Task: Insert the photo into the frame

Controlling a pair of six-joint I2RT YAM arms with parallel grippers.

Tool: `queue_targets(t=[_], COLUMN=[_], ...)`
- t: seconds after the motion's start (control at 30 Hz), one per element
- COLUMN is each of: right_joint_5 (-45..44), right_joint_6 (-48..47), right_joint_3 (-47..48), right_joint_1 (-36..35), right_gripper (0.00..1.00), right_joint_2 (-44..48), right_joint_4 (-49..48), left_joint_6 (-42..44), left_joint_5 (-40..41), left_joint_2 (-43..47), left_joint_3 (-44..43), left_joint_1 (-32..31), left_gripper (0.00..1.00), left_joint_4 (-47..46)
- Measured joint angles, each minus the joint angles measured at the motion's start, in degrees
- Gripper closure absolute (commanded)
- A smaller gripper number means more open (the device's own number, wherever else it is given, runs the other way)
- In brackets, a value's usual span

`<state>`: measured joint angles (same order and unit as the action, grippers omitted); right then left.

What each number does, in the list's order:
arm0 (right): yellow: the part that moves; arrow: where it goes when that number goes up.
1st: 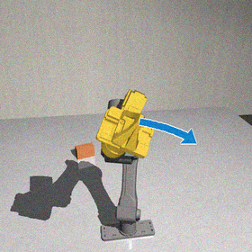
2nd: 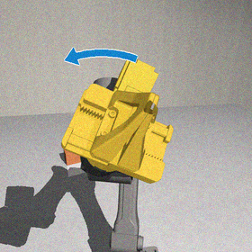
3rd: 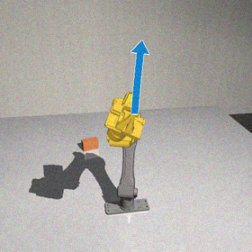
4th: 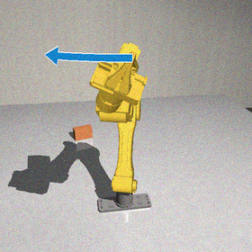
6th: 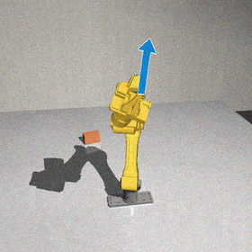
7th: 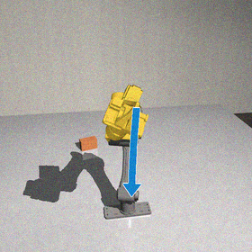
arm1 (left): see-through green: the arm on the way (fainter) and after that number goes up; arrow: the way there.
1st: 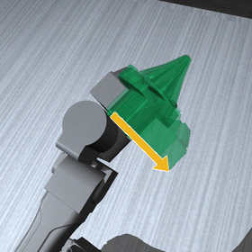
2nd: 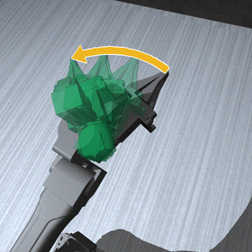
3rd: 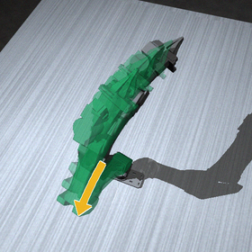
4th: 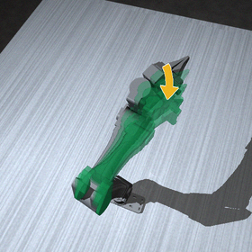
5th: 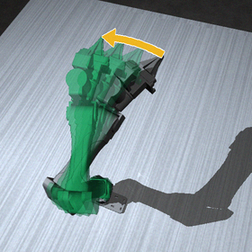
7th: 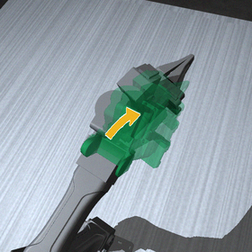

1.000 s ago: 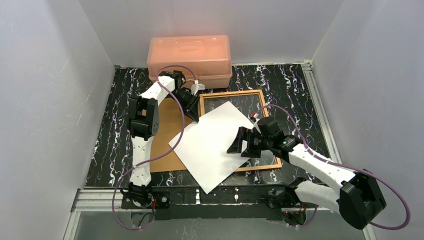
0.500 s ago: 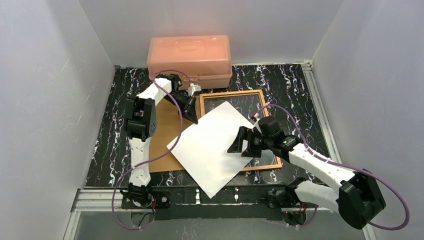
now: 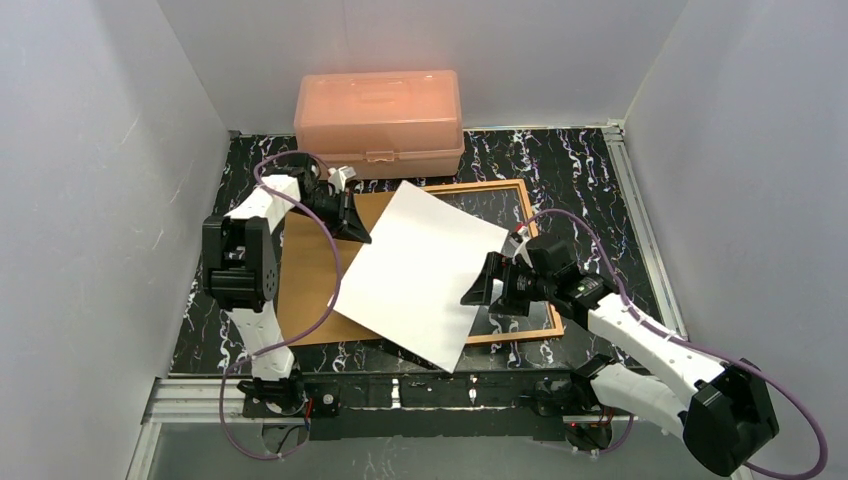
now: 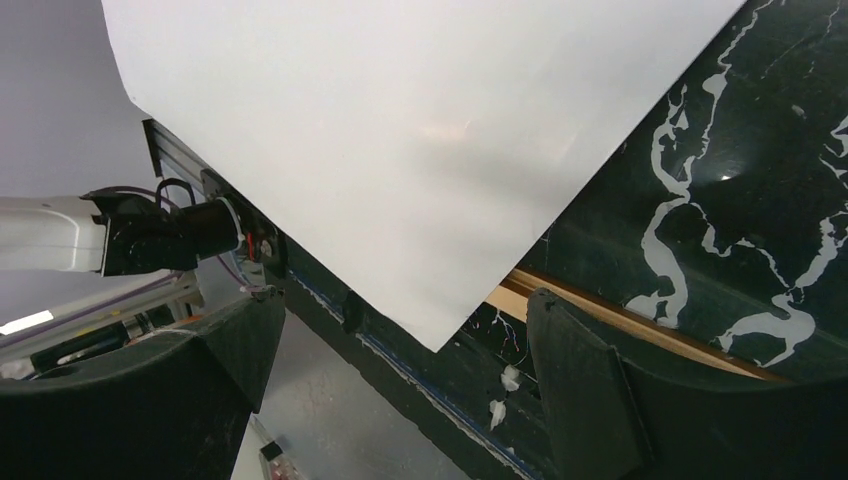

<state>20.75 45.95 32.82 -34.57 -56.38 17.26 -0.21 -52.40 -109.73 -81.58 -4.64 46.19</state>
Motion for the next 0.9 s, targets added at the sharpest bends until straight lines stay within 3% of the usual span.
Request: queue_targets(t=[0.43,0.9], right_joint_5=[6.71,13.92], right_joint_6=[2.21,6.91], right_joint_3=[-9.22,-15.06], right_joint_1=[0.22,0.2], right_gripper=[0.02,0.04], right_joint_2=[3.67,6.25], right_joint_4=[0.07,-2.43], left_joint_6=[-7.04,-17.18], left_joint_5=[6.4,8.33], left_joint_2=[4.96,16.11], left_joint_3=[11.96,23.65], left_joint_1=[0.79,0.28], left_gripper=[1.0,1.0], left_joint_4=[-5.95,-15.08])
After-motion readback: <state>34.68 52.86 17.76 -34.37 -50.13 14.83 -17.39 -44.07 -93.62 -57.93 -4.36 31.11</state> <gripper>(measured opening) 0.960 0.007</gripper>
